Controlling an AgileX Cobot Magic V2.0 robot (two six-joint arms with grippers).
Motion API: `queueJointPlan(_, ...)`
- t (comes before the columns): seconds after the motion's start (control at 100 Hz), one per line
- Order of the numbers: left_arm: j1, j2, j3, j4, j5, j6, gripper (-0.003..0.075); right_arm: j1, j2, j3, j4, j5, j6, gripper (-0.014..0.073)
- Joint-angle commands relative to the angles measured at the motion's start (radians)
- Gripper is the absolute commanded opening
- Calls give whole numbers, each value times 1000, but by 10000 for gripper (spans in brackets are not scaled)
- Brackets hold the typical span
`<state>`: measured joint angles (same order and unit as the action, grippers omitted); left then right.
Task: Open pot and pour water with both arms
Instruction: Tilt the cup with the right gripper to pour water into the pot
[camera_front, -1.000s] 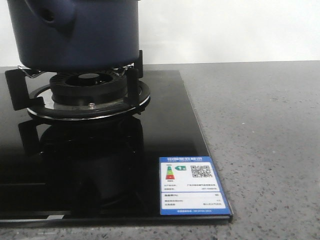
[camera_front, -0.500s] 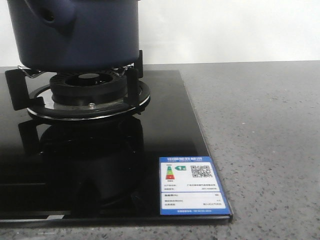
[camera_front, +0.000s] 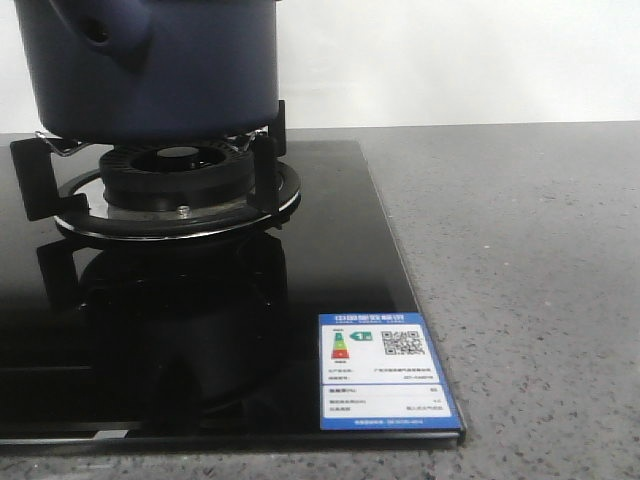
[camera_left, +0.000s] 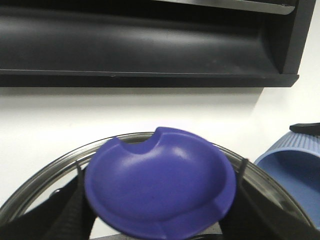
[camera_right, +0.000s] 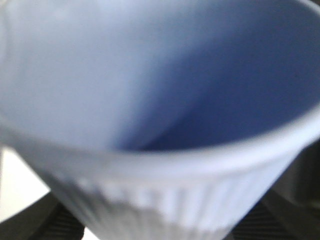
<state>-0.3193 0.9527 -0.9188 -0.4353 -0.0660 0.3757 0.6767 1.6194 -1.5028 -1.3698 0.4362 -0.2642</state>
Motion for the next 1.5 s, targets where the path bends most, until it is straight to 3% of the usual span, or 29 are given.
queueJointPlan(0.0, 6, -18, -39, 3, -94, -4, 362, 5, -45, -41, -90, -30, 1, 375)
queueJointPlan(0.57, 6, -18, -39, 3, -94, -4, 362, 5, -45, -41, -185, -84, 1, 375)
queueJointPlan(1.49, 6, -18, -39, 3, -94, -4, 362, 5, -45, -41, -163, -80, 14, 375)
